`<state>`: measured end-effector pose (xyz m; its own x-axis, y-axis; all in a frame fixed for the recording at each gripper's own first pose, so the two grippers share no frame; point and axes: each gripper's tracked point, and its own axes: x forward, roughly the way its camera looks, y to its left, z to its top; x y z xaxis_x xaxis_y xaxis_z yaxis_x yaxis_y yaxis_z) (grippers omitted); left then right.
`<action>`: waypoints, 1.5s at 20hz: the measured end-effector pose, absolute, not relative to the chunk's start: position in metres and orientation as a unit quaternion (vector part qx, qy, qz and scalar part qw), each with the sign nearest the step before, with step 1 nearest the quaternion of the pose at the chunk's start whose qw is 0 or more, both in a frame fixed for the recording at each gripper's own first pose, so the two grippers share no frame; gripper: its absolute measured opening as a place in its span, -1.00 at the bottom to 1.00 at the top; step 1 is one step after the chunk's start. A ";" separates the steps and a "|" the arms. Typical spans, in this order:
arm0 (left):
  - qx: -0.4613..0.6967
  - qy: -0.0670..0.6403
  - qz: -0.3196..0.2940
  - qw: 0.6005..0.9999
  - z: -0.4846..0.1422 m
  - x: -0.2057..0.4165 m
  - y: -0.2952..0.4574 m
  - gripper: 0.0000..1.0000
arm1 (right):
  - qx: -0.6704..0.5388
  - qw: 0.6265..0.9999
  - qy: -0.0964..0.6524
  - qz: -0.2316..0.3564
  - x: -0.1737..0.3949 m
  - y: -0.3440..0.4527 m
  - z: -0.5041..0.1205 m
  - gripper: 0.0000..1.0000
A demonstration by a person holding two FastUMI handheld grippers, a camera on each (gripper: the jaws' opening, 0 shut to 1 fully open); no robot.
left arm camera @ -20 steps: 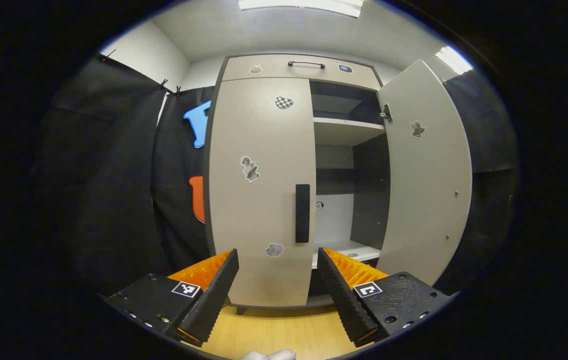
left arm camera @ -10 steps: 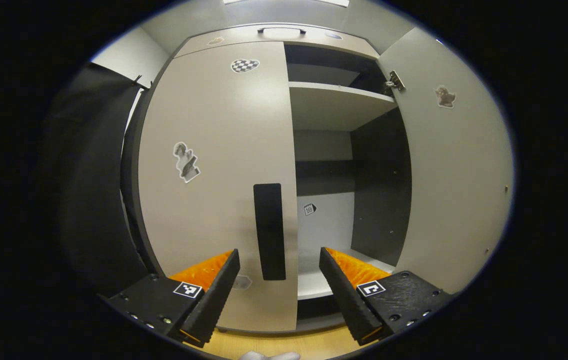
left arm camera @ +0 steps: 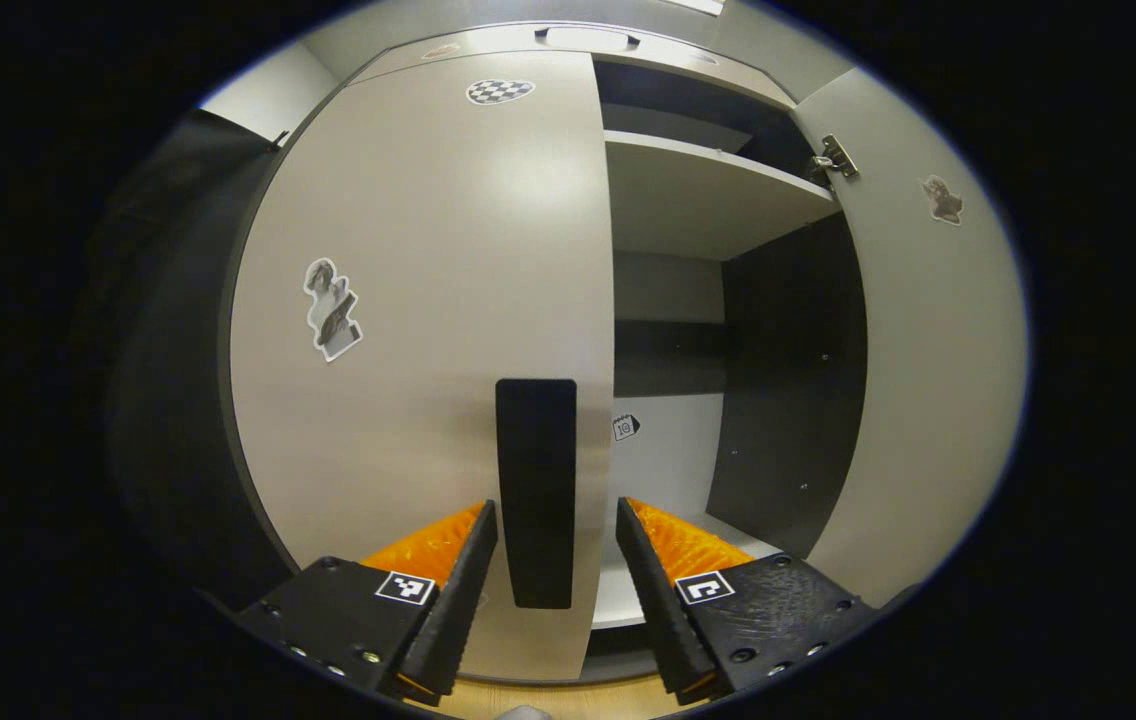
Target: Open the right door of the double-door shoe cabinet with the right hand, and open the left door with the left hand.
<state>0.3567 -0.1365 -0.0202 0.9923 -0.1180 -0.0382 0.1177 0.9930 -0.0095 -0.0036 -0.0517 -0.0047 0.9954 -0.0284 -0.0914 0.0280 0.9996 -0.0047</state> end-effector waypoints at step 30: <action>-0.009 0.018 -0.105 0.994 -0.021 0.271 -0.095 -0.87 | 0.008 0.999 0.030 0.045 -0.028 0.004 0.000 0.99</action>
